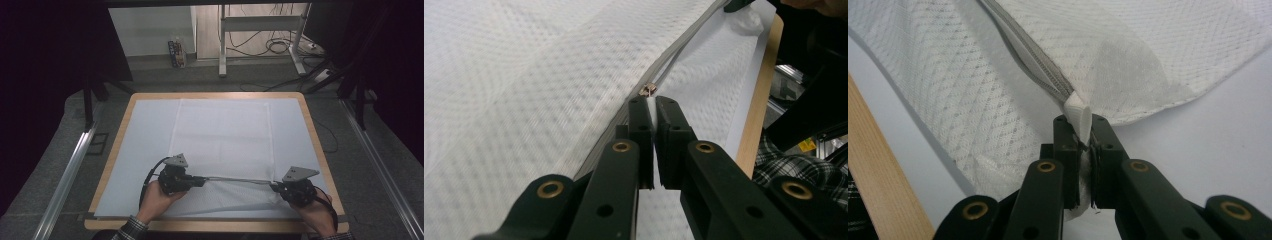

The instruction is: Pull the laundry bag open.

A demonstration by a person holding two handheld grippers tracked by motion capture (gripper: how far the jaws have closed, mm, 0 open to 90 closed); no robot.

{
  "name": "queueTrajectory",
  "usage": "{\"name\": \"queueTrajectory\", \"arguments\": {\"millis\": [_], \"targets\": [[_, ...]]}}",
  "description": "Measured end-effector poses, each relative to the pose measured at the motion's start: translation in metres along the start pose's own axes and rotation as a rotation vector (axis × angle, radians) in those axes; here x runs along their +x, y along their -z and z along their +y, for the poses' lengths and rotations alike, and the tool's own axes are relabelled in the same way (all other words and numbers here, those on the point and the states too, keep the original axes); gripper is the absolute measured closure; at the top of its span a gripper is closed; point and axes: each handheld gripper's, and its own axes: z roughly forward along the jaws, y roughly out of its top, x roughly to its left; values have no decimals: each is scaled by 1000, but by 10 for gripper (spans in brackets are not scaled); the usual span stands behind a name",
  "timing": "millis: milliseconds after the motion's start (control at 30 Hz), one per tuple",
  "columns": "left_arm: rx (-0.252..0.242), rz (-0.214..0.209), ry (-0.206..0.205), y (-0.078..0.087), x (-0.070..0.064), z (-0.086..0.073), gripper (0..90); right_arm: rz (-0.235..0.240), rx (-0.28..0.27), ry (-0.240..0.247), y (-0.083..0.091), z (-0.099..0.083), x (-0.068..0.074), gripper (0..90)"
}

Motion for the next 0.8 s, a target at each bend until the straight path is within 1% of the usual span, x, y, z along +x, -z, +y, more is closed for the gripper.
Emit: {"name": "queueTrajectory", "arguments": {"millis": [133, 333, 400, 567, 800], "targets": [[0, 19, -3, 5, -1, -4, 873, -1, 0, 1, 0, 0, 0, 837], [4, 27, 2, 9, -1, -8, 873, 1, 0, 1, 0, 0, 0, 837], [1, 23, 11, 10, -1, -9, 873, -2, 0, -1, 0, 0, 0, 837], [-3, 32, 26, 16, 2, -14, 873, -6, 1, -3, 0, -1, 0, 838], [-13, 41, 61, 26, 6, -23, 872, -3, 4, -4, 0, -1, -1, 837]]}}
